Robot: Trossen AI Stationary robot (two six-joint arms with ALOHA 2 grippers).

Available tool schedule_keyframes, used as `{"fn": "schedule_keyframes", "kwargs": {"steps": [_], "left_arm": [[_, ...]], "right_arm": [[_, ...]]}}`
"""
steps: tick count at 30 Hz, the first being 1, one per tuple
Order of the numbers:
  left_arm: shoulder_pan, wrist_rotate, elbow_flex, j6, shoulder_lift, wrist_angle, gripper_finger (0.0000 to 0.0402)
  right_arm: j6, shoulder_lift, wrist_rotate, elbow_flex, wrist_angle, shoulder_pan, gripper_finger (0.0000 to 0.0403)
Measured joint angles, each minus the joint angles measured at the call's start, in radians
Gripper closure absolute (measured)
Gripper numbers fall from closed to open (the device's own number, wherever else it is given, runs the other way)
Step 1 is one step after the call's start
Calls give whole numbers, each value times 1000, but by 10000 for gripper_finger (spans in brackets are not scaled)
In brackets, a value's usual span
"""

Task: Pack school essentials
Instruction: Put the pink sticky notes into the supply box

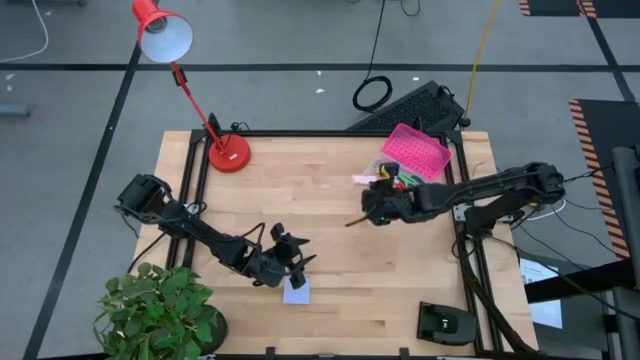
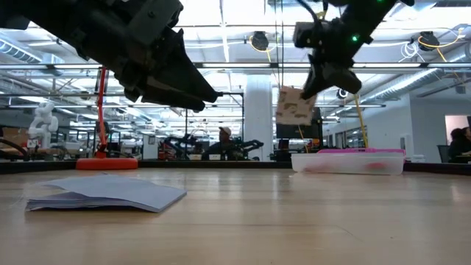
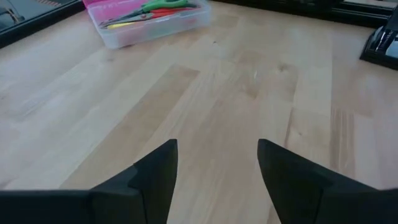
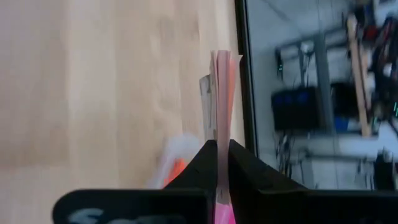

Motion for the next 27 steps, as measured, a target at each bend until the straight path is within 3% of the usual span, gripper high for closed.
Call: {"fn": "schedule_keyframes", "kwargs": {"steps": [16,21,27], "left_arm": [[0,1,0,1,0,0,176],[0,1,0,4,0,0,176],[0,1,0,0,0,5,176]], "right_arm": [[531,-7,2,0,-561,-72,391],[527,-7,3,-24,-507,-98,389],[420,-7,2,-75,-285,-174,388]]}}
